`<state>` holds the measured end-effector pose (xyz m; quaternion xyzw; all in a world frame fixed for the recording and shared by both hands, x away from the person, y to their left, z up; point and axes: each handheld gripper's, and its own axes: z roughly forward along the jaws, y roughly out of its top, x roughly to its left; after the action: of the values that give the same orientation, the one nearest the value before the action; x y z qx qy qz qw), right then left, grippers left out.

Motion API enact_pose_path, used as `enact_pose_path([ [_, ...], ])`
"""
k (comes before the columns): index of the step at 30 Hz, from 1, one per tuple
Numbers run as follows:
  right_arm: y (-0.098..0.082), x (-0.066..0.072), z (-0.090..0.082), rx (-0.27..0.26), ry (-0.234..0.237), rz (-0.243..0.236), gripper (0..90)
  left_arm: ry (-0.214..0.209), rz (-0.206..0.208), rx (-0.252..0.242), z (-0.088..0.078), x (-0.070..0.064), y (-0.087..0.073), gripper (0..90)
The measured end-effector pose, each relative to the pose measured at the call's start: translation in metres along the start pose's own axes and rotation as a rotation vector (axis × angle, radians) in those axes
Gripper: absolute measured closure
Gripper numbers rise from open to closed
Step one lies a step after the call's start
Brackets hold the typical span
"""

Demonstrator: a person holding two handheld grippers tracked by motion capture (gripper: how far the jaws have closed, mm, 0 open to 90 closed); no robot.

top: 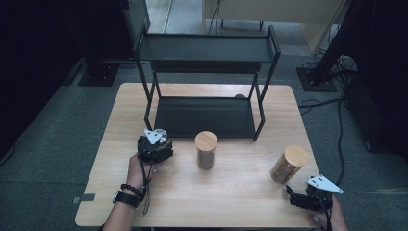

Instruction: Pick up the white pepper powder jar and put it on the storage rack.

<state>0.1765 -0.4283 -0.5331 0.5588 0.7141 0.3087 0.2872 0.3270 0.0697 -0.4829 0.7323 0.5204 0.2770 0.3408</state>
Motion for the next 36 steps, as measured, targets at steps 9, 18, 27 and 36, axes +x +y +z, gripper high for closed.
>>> enact_pose_path([
  [9, 0.000, 0.000, 0.000, -0.001, 0.008, -0.001, 2.4, 0.007, 0.007, -0.001, 0.008, -0.006, 0.012, 31.0],
  [18, 0.000, 0.000, 0.000, -0.004, 0.013, -0.001, 2.4, -0.003, 0.022, -0.001, 0.017, -0.017, 0.024, 31.1],
  [27, 0.000, 0.000, -0.001, -0.003, 0.016, -0.004, 2.6, 0.017, 0.030, 0.004, 0.025, -0.019, 0.037, 31.0],
  [36, 0.000, -0.001, -0.001, -0.004, 0.023, -0.003, 2.6, 0.029, 0.036, 0.004, 0.033, -0.021, 0.048, 31.0],
])
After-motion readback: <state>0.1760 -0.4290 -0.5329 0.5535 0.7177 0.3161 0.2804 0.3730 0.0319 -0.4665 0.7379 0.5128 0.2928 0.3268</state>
